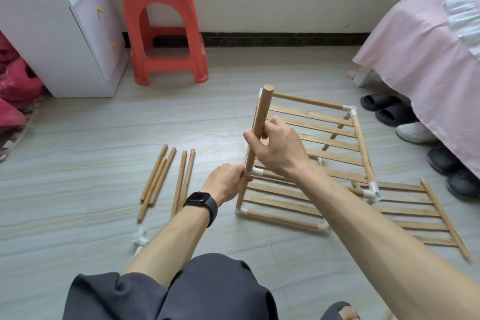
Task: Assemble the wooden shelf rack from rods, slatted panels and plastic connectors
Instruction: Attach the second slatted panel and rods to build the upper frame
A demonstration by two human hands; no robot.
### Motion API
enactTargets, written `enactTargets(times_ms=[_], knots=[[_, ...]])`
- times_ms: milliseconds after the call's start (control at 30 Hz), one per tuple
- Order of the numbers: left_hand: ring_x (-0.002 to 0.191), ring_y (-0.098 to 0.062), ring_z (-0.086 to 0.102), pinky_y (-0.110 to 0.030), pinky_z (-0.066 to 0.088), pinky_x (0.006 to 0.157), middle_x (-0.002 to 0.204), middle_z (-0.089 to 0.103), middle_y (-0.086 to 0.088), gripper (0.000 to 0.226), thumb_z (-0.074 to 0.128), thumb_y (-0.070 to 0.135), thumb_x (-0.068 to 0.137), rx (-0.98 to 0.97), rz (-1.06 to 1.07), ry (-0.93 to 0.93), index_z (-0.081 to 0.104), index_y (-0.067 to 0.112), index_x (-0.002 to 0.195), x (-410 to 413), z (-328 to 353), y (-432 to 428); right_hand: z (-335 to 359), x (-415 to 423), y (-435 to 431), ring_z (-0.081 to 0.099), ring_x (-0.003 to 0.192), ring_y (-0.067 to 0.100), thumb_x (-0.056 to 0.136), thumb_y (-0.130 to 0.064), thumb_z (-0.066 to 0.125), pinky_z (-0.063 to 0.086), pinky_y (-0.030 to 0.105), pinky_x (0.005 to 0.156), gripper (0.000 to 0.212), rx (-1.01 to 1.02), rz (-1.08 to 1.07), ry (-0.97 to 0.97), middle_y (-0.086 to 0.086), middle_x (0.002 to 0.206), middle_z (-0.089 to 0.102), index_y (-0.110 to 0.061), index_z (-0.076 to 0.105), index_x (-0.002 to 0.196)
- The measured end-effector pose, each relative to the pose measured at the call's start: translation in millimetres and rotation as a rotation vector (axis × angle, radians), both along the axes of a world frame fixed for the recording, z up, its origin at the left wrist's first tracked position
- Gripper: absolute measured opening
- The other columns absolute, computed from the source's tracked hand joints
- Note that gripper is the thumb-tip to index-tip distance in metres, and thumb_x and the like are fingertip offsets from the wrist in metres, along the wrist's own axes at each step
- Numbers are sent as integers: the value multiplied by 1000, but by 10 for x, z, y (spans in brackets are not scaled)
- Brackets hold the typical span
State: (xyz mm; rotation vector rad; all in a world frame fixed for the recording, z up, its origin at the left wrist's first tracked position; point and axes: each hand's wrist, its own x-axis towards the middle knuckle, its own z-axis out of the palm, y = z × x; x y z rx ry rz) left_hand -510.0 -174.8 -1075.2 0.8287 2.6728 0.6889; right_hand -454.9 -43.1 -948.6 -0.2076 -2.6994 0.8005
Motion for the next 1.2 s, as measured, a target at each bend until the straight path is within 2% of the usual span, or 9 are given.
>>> enactTargets(times_ms=[100, 200, 333, 533, 667, 833, 1000, 1133, 1200], knots=[[83, -30, 64, -34, 44, 65, 84, 68, -3, 29, 53, 47, 101, 20, -15, 19, 68, 22, 103, -33, -58, 3, 288, -119, -72, 64, 82, 18, 95, -39, 60, 54, 41, 79, 22, -395, 12, 159, 2, 85, 65, -19, 61, 86], [71, -28, 58, -32, 38, 60, 68, 55, 6, 29, 53, 48, 101, 30, -24, 45, 66, 22, 99, -51, -132, -5, 383, -211, -226, 45, 50, 18, 95, -25, 57, 37, 36, 53, 36, -913, 119, 219, 0, 53, 45, -18, 45, 61], [73, -31, 61, -36, 44, 60, 79, 68, -5, 35, 52, 51, 100, 33, -67, 68, 66, 19, 102, -86, -201, -27, 336, -318, -204, 21, 42, 16, 88, -20, 58, 17, 36, 46, 48, -1028, 78, 262, 0, 45, 26, -16, 30, 50], [71, -30, 62, -33, 41, 59, 81, 72, -5, 29, 56, 50, 99, 92, -146, 79, 67, 23, 101, -153, -268, -24, 297, -368, -124, 19, 35, 15, 79, -10, 55, 17, 31, 47, 49, -1053, 172, 209, -4, 36, 23, -22, 30, 38], [71, -28, 63, -38, 51, 64, 83, 73, -3, 30, 54, 50, 99, 92, -166, 67, 66, 22, 101, -125, -267, 23, 291, -326, -124, 20, 35, 15, 79, -9, 55, 19, 29, 45, 44, -1025, 130, 242, -3, 37, 23, -16, 29, 43], [81, -28, 64, -36, 49, 68, 91, 74, -1, 29, 53, 50, 99, 39, -139, 32, 66, 25, 103, -34, -165, 21, 265, -230, -200, 20, 36, 15, 79, -12, 55, 18, 33, 45, 39, -1031, 40, 294, -3, 38, 24, -17, 31, 48], [86, -29, 63, -38, 49, 68, 96, 70, -1, 26, 46, 48, 102, -50, -34, 21, 61, 27, 105, 105, -65, 67, 314, -213, -232, 26, 43, 18, 78, -20, 57, 24, 29, 47, 41, -958, -10, 263, 3, 48, 30, 2, 38, 50], [93, -19, 66, -37, 51, 70, 117, 70, 12, 27, 45, 53, 101, 41, 48, 23, 51, 32, 117, 188, -15, 2, 359, -188, -165, 31, 49, 20, 93, -23, 61, 26, 37, 53, 43, -895, 20, 144, 4, 52, 33, -8, 42, 58], [96, -11, 66, -37, 54, 75, 124, 64, 19, 38, 51, 57, 97, 109, 40, 69, 41, 38, 129, 175, 94, -49, 354, -139, -70, 43, 56, 20, 100, -39, 58, 36, 37, 59, 46, -749, 89, 51, 2, 61, 43, -13, 41, 66]])
